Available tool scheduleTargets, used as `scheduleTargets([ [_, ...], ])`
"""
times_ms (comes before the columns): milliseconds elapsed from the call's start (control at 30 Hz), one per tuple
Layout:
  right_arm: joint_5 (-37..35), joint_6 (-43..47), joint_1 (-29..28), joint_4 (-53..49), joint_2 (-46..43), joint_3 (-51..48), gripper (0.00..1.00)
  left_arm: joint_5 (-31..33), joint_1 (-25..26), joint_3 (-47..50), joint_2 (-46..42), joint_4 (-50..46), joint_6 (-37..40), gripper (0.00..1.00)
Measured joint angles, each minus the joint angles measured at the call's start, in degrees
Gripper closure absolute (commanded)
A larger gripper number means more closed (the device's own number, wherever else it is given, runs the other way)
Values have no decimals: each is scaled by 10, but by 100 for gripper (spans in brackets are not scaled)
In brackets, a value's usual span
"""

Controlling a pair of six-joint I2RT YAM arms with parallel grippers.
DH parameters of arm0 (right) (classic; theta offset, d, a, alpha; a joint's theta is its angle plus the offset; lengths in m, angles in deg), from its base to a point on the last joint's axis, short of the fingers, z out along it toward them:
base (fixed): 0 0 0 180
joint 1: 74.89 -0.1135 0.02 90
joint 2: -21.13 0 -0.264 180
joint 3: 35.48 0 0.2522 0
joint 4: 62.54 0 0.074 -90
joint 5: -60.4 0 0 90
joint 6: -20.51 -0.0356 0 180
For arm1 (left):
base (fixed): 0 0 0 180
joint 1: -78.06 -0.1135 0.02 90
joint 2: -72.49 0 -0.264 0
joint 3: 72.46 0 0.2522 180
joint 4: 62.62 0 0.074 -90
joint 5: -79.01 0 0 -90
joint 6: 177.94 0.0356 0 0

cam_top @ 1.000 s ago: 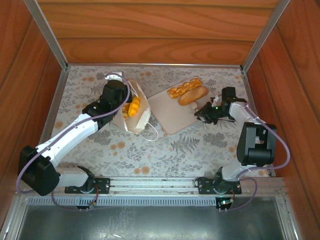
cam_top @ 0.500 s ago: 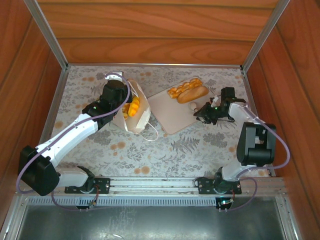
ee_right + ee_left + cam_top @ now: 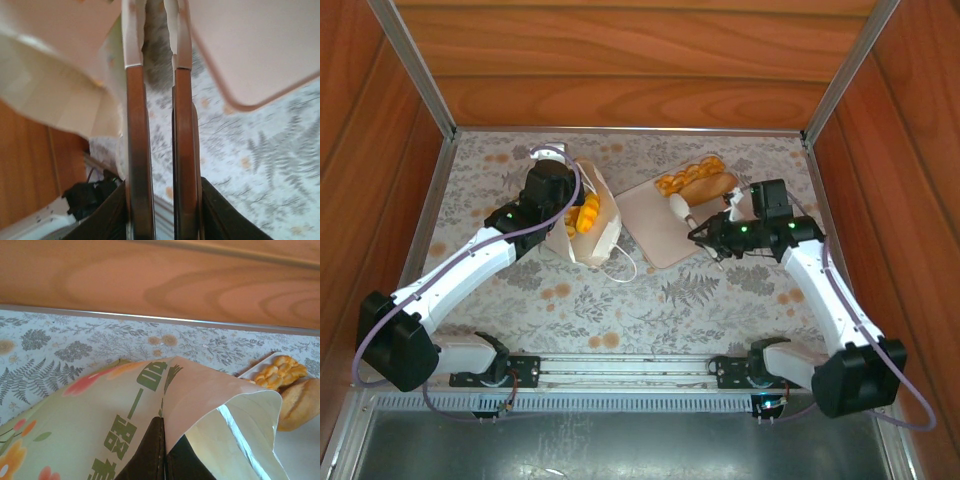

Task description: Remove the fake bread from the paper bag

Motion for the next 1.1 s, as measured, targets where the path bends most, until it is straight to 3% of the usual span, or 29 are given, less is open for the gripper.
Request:
scheduleTargets([
  [267, -39, -28, -181, -9, 19, 105, 62, 0, 0, 0, 1, 0, 0, 100],
  [433, -55, -34, -250, -5, 89, 153, 62, 1, 0, 0, 9, 9, -1, 100],
  [667, -85, -47, -280, -6, 214, 192, 60, 0, 0, -2, 19, 16, -5, 100],
  [1100, -151, -62, -280, -21, 339, 296, 51, 0, 0, -2, 21, 16, -5, 100],
])
